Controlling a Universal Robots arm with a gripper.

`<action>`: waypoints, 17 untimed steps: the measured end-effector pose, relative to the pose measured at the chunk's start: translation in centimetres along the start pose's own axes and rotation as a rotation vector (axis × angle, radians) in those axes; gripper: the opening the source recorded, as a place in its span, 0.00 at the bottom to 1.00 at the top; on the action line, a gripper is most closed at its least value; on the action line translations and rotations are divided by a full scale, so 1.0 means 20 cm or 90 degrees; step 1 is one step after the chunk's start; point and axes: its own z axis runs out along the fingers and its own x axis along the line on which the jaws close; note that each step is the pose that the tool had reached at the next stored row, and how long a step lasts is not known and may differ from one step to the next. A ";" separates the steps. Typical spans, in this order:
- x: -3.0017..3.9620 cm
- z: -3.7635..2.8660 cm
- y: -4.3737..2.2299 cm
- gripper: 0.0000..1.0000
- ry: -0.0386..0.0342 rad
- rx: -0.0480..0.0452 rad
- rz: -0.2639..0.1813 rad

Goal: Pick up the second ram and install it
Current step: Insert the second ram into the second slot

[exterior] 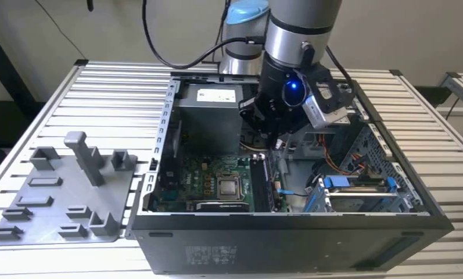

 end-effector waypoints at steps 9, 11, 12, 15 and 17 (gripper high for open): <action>0.008 0.082 -0.002 0.14 0.0000 -0.0001 0.000; 0.015 0.100 -0.002 0.14 0.0000 0.0000 0.000; 0.021 0.109 -0.002 0.14 0.0000 0.0000 0.000; 0.030 0.136 -0.004 0.14 0.0000 0.0000 0.000; 0.031 0.155 -0.005 0.14 0.0000 -0.0003 0.000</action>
